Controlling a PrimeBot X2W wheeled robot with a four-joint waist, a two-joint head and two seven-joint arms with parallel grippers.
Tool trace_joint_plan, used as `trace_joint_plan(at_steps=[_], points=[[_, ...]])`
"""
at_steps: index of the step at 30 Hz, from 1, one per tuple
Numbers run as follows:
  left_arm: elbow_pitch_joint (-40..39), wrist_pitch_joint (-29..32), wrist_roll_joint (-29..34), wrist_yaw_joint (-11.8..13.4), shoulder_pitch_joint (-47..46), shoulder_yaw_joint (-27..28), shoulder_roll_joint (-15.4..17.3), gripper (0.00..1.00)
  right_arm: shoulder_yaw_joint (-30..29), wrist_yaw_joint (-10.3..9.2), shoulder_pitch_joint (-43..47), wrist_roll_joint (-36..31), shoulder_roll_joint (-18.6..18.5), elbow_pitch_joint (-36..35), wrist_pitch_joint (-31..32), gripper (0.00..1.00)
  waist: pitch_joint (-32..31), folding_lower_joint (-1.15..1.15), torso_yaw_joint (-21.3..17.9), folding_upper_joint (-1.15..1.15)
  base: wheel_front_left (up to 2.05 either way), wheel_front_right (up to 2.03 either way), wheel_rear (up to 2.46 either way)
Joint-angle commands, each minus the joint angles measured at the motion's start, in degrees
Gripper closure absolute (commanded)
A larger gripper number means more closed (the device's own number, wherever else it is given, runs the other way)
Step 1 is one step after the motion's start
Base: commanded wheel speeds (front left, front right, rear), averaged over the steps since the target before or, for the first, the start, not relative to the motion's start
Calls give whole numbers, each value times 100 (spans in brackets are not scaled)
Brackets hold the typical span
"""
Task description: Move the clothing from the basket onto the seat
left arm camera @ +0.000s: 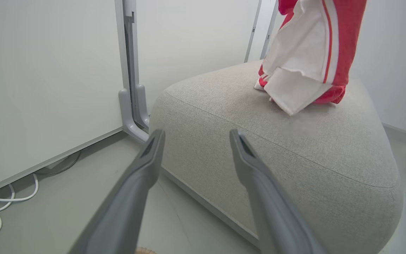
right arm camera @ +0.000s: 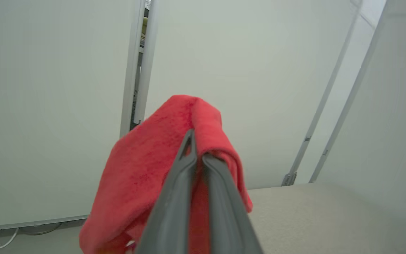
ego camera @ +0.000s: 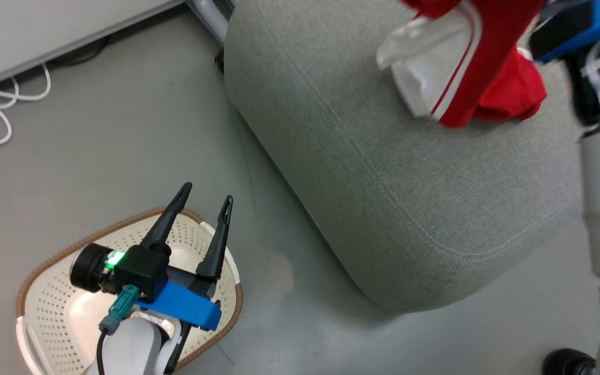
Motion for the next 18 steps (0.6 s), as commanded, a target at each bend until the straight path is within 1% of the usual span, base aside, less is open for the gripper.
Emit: trace_joint_plan(at_steps=[1,6,9,14,15,18], points=[[-87,-27,44,-7,-178,-39,77,0,-205,1,-278,-136,-121,-91,81,100,503,-1,178,0,0,0,0],[-337,-24,91,-8,-397,-167,275,0,-1052,1,-862,-464,-550,-249,199,100,990,-1,319,0,0,0,0],[-483,-23,114,-8,-497,-234,400,0,-1487,1,-1011,-501,-729,-159,122,100,1225,-1,397,0,0,0,0],[-755,-23,150,-8,-605,-271,574,0,-2051,1,-853,-548,-776,283,-113,100,1556,-1,472,0,0,0,0],[-755,-23,150,-8,-605,-271,574,0,-2051,1,-853,-548,-776,283,-113,100,1556,-1,472,0,0,0,0],[-869,-16,180,6,-608,-252,675,0,-2120,1,-623,-760,-790,681,-306,100,1715,-1,497,0,0,0,0]])
